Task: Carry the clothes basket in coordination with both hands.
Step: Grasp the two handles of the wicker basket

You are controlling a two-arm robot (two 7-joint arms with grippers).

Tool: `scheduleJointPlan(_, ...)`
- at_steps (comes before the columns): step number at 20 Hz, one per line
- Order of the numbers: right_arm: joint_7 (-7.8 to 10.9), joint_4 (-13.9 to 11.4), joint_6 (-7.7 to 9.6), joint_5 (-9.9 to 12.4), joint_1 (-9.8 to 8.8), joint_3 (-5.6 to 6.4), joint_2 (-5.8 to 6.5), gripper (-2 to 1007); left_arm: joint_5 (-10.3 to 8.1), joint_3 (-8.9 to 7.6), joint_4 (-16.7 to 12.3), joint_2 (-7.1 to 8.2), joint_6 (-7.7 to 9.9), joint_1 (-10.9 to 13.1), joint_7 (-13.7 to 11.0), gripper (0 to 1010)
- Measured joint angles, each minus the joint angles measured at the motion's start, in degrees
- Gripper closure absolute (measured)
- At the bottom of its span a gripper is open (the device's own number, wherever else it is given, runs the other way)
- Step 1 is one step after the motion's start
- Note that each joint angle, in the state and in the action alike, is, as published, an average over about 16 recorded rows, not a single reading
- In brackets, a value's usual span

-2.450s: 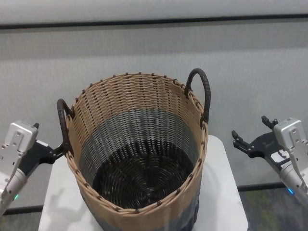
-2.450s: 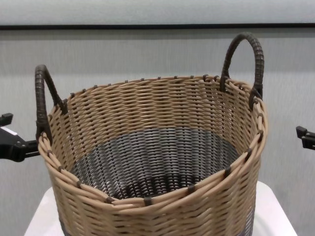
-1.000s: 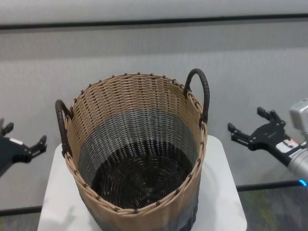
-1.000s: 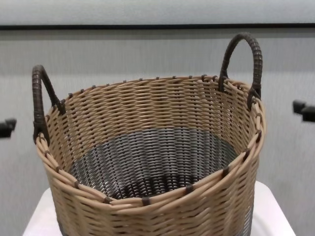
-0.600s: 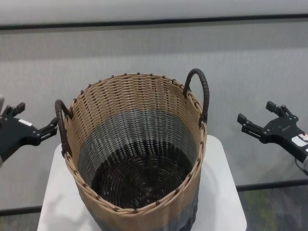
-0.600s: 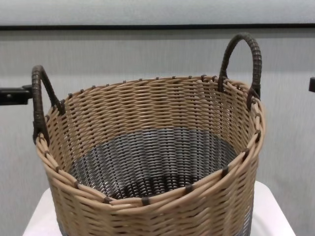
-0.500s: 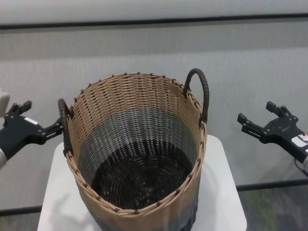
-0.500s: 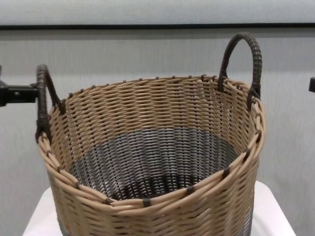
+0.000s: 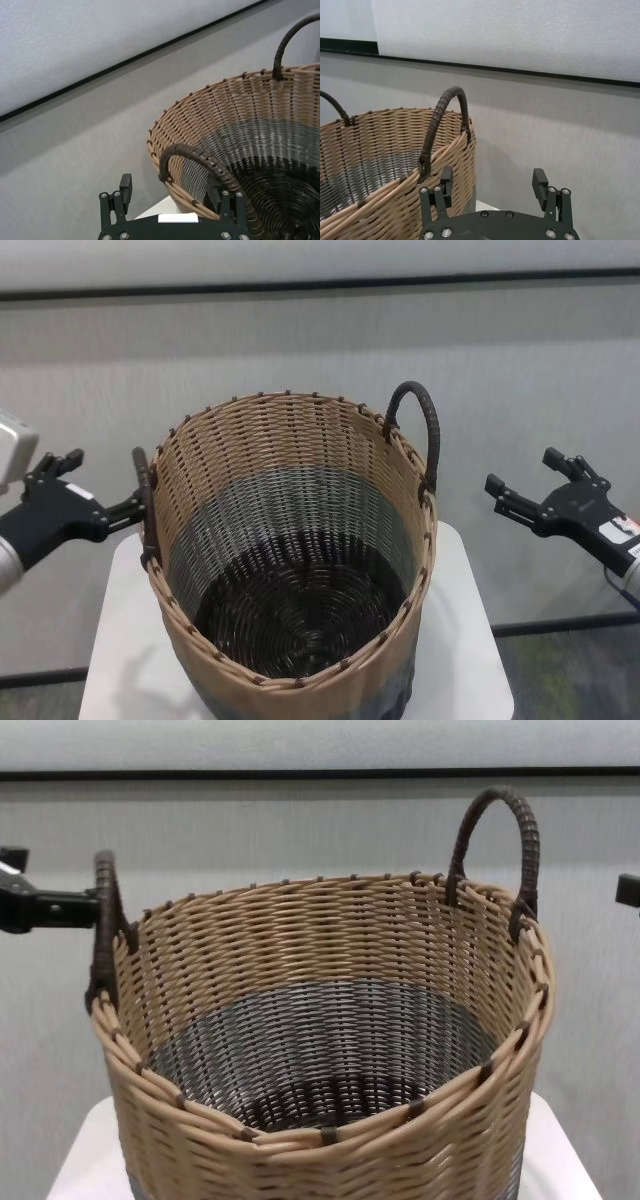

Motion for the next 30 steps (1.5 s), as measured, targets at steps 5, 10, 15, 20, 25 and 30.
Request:
scheduleJointPlan(5, 0.58, 0.5, -0.42, -1.6, 0.18, 0.02, -0.51, 0, 0.20, -2.45, -0.1, 0.19, 2.19, 1.4, 1.2, 10)
scheduleJointPlan(10, 1.37, 0.7, -0.70, -3.0, 0.33, 0.06, -1.08, 0, -0.97, -5.80, -0.3, 0.38, 3.91, 3.1, 1.4, 10)
scheduleJointPlan(15, 2.87, 0.4, -0.82, -3.1, 0.50, 0.51, -1.64, 0, -2.27, -8.57, -0.9, 0.52, 4.66, 4.5, 0.2, 10)
scheduleJointPlan(20, 4.25, -1.0, -0.97, -3.1, 0.28, 1.38, -1.91, 0, -4.18, -10.26, -1.7, 0.52, 4.54, 5.4, -2.8, 10)
scheduleJointPlan(25, 5.37, -2.7, -0.84, -3.2, 0.01, 2.12, -2.07, 0, -5.32, -10.76, -2.0, 0.31, 4.43, 5.8, -5.8, 10)
scheduleJointPlan(30, 5.82, -4.1, -0.52, -4.0, 0.20, 2.11, -2.54, 0, -6.03, -10.37, -1.8, -0.24, 4.27, 5.8, -8.5, 10)
